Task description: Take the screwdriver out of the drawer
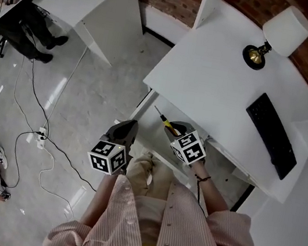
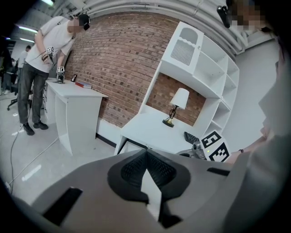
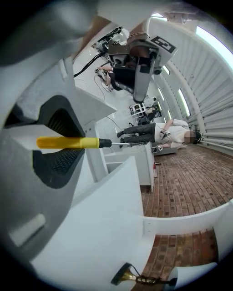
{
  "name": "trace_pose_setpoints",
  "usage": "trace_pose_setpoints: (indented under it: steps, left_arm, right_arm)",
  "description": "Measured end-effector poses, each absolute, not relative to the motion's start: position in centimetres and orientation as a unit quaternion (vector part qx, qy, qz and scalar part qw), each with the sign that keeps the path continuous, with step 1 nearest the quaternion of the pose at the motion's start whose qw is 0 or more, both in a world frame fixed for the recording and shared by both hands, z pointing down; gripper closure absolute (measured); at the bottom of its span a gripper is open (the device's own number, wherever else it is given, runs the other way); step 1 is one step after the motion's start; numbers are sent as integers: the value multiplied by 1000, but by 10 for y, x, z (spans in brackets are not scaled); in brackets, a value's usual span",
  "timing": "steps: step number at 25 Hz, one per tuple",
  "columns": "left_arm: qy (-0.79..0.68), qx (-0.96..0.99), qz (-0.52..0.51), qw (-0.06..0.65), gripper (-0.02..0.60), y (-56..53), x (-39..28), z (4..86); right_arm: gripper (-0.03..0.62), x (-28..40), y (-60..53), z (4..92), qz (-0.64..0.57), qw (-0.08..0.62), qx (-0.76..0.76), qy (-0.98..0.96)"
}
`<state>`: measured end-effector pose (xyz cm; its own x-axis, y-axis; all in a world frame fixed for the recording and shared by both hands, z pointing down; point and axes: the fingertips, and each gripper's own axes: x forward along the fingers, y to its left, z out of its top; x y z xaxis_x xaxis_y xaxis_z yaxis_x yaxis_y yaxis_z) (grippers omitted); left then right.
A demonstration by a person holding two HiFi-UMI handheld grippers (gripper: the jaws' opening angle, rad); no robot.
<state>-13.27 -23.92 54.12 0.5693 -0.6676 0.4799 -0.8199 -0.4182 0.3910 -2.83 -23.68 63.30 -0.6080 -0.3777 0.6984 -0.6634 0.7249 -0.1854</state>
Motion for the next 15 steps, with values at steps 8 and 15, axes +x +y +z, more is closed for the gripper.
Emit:
trace_pose_setpoints:
  steps: [8,15]
  left_arm:
    - [-454,840,105,279,583,-245,-140,514]
    - [-454,850,85,253,583,-250,-142,487]
  right_arm:
    - [514,-28,-243,579,200,263,318,-889]
    - [514,-20,-247,538,192,210,349,-893]
